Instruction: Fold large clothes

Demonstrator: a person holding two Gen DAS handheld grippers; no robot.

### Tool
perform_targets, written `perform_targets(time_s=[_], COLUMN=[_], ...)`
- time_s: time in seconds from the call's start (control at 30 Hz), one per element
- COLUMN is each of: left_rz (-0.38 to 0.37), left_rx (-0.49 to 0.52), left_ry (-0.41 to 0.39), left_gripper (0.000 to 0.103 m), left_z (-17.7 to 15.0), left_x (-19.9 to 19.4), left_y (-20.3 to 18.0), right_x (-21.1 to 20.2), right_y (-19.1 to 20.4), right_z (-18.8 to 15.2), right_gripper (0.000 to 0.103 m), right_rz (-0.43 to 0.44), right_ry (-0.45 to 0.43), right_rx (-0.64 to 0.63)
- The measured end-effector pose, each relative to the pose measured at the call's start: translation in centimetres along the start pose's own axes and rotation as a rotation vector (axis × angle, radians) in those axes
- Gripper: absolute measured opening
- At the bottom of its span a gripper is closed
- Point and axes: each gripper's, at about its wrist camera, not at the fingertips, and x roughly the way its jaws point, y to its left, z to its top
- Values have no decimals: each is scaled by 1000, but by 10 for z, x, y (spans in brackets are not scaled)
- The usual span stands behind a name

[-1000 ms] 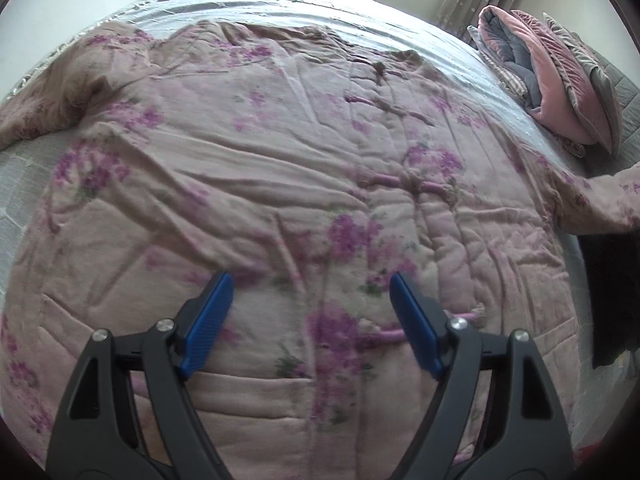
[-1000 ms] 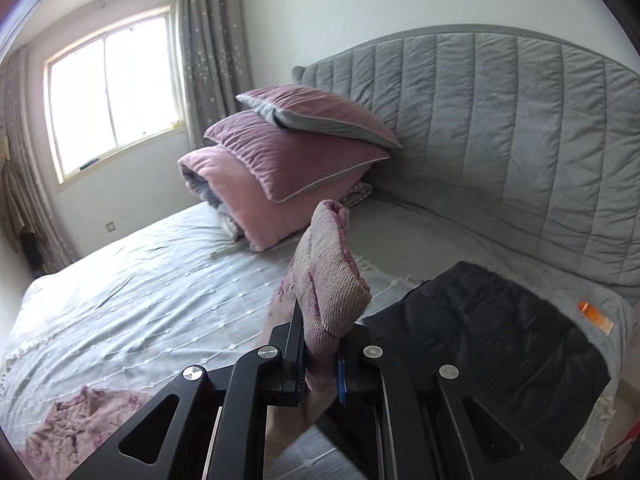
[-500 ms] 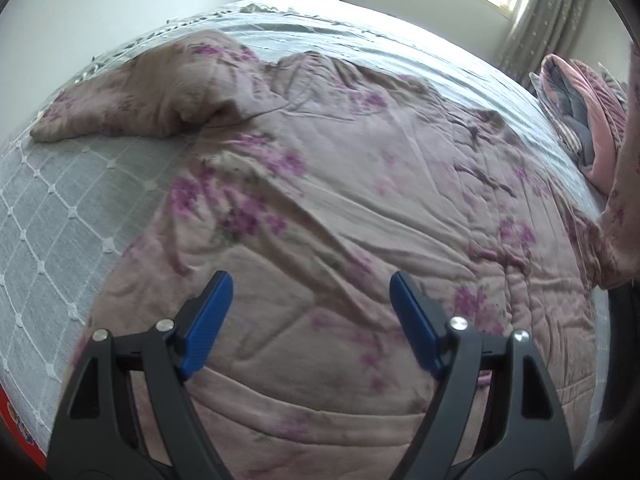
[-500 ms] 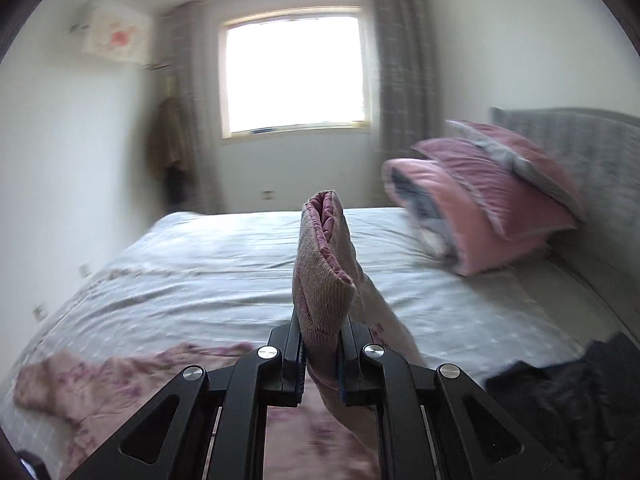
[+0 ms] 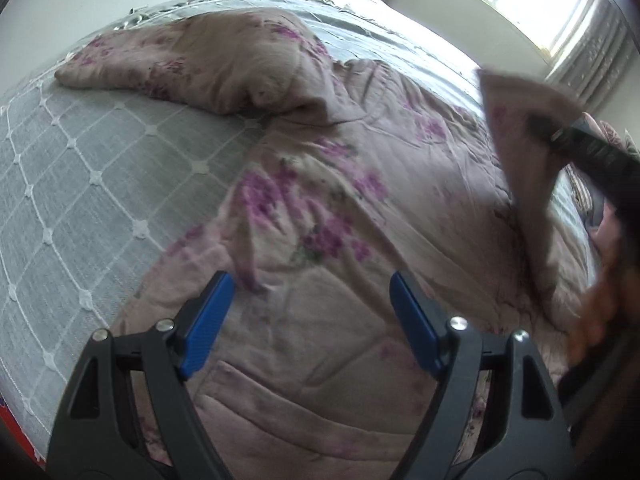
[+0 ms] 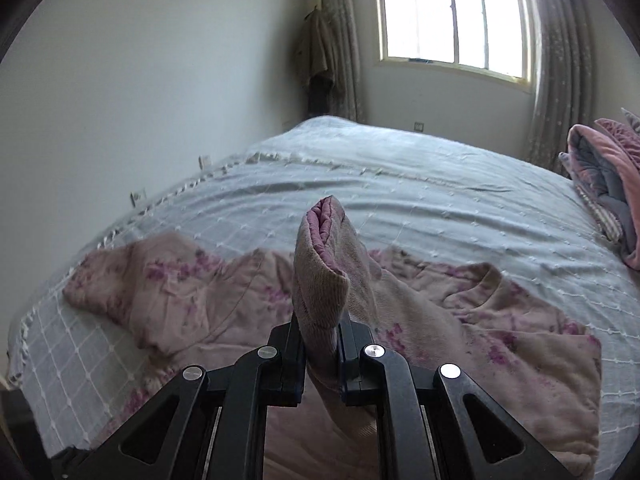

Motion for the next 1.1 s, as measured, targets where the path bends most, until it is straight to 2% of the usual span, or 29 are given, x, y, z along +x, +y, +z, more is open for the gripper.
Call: perform_targets(time_s=[0.13, 0.27, 0.3, 0.37, 0.43, 0.5, 0.6, 0.63, 0.67, 0.73, 0.8, 0.9, 0.97, 1.1], left_rz=[-12, -24, -25, -29, -34, -40, -38, -36, -37, -37, -35, -19, -7, -22], left_rx=[-37, -53, -55, -61, -67, -70, -69, -69, -71, -73, -70, -49, -35, -35], left_ry=[-1, 20, 19, 18, 21, 35, 46, 45, 44, 43, 44, 42, 47, 55], left_gripper=[81, 81, 81, 81, 81, 81, 81, 81, 81, 81, 81, 81, 81, 81], left_z=[3, 2, 2, 2, 3, 3, 4, 4, 4, 4, 3, 1, 0, 3], left_x=[0, 4, 4, 3, 5, 7, 10, 10, 10, 9, 9, 11, 14, 15], left_y=[8, 10, 10, 9, 9, 9, 9, 9, 9, 8, 6, 0, -1, 1], right_x=[47, 72, 71, 74, 69, 57, 36, 30, 23, 19, 25, 54, 56, 36], right_y=[13, 8, 4, 8, 18, 28, 20, 13, -1, -21, -48, -68, -61, -26], right_z=[-27, -41, -38, -38, -39, -45, -48, -48, -47, -47, -54, -81, -90, -81], right_gripper=[12, 16, 17, 25, 31, 34, 39, 48, 53, 53, 53, 54, 56, 56], right_rz=[14, 41, 47, 69, 106, 178, 285, 293, 253, 184, 153, 137, 112, -25], right_ry=[103, 149, 156, 187, 215, 233, 206, 189, 159, 150, 197, 338, 295, 301], right_rx=[-37, 45, 64, 77, 43, -22, 2, 25, 63, 107, 184, 238, 189, 1])
